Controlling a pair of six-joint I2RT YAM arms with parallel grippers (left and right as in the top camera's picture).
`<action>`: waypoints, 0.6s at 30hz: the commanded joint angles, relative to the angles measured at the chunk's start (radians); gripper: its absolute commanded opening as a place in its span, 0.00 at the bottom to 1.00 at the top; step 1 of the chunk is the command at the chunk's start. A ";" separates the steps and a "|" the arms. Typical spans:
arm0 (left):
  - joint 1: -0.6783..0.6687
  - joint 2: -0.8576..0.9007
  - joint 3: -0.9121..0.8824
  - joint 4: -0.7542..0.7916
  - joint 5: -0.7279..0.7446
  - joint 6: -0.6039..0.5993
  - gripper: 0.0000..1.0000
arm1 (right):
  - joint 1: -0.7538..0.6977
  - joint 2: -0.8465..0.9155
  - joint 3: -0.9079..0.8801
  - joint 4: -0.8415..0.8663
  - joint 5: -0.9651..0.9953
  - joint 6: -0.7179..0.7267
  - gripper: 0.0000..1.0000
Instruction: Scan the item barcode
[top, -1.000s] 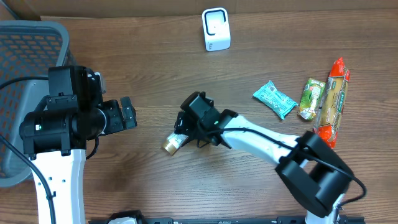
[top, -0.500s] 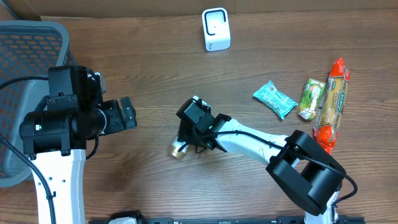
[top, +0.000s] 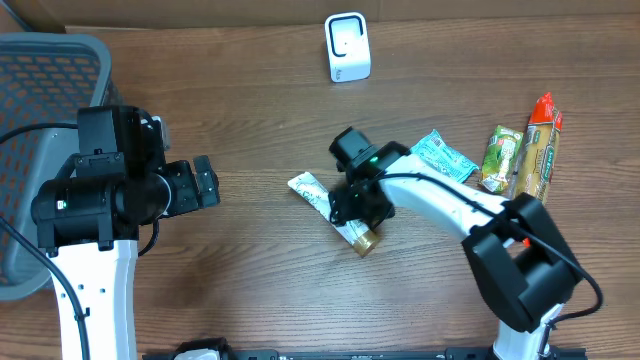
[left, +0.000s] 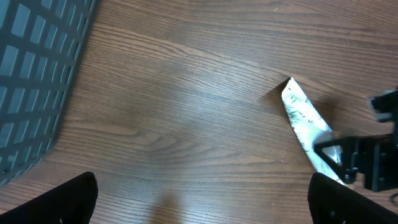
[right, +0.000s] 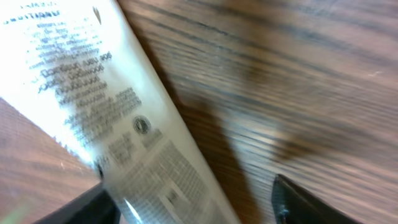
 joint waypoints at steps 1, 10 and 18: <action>0.003 0.000 0.010 0.003 0.004 -0.017 1.00 | -0.035 -0.079 0.046 -0.023 -0.014 -0.173 0.79; 0.003 0.000 0.010 0.003 0.004 -0.017 1.00 | -0.056 -0.112 0.114 -0.034 -0.019 -0.205 0.65; 0.003 0.000 0.010 0.003 0.004 -0.017 1.00 | -0.028 -0.074 0.036 0.119 -0.019 -0.117 0.22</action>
